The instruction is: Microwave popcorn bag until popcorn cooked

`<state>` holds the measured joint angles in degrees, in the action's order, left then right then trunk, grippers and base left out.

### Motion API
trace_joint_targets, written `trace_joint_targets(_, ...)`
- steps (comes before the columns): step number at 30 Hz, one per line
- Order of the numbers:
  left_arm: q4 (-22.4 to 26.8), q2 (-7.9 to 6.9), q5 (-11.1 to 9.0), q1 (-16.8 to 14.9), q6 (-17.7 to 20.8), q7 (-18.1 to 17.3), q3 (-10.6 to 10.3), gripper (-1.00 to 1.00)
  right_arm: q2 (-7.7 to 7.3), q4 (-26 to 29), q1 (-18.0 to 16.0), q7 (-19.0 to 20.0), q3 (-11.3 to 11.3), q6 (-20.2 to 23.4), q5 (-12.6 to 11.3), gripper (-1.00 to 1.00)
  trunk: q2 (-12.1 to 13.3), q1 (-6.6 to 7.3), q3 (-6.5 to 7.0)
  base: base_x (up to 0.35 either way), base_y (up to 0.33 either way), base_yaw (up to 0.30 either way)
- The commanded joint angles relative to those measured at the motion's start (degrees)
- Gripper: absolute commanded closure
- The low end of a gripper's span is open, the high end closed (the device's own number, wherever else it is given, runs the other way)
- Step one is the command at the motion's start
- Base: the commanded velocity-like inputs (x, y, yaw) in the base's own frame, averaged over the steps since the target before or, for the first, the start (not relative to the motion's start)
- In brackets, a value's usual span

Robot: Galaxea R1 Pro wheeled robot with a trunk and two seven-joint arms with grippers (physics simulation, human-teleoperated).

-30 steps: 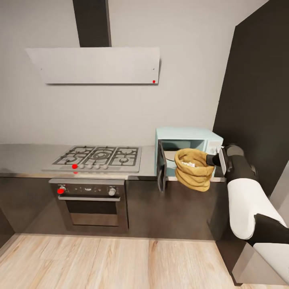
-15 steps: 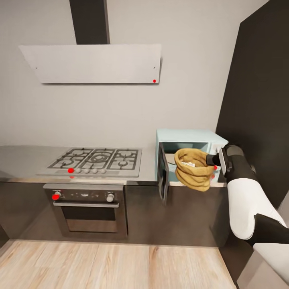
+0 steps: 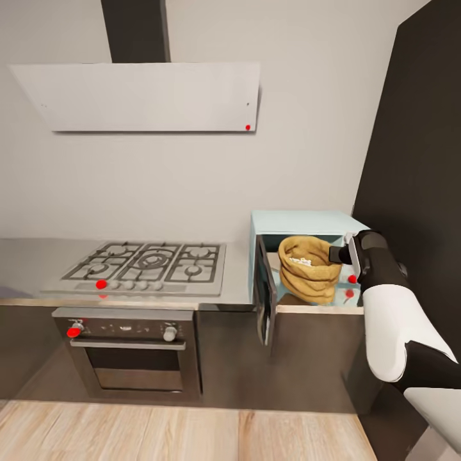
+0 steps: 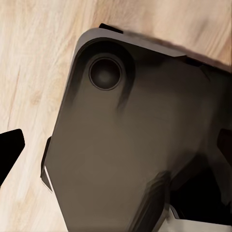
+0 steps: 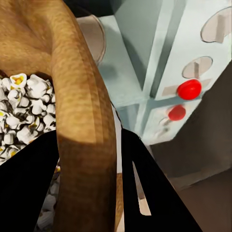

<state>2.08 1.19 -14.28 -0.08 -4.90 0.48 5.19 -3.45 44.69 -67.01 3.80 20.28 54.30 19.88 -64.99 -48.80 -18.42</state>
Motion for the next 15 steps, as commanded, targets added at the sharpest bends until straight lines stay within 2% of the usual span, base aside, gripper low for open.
trace_joint_targets(1,0.03,0.03,0.05,-0.01,-0.11,0.05,0.44,-1.00,0.02,0.05,-0.05,0.42,0.11,0.19,0.42,1.00,-0.03,-0.03,-0.06,0.320,0.000,0.000)
trace_joint_targets(9,0.03,0.02,0.05,-0.01,-0.19,0.05,0.44,-1.00,0.02,-0.35,-0.05,0.40,0.11,0.16,0.42,1.00,-0.03,-0.03,-0.06,0.314,0.000,0.000)
trace_joint_targets(15,0.03,0.01,0.05,-0.01,-0.20,0.05,0.45,-1.00,0.02,-0.47,-0.05,0.42,0.17,0.10,0.36,1.00,-0.03,-0.03,-0.06,0.247,0.000,0.000)
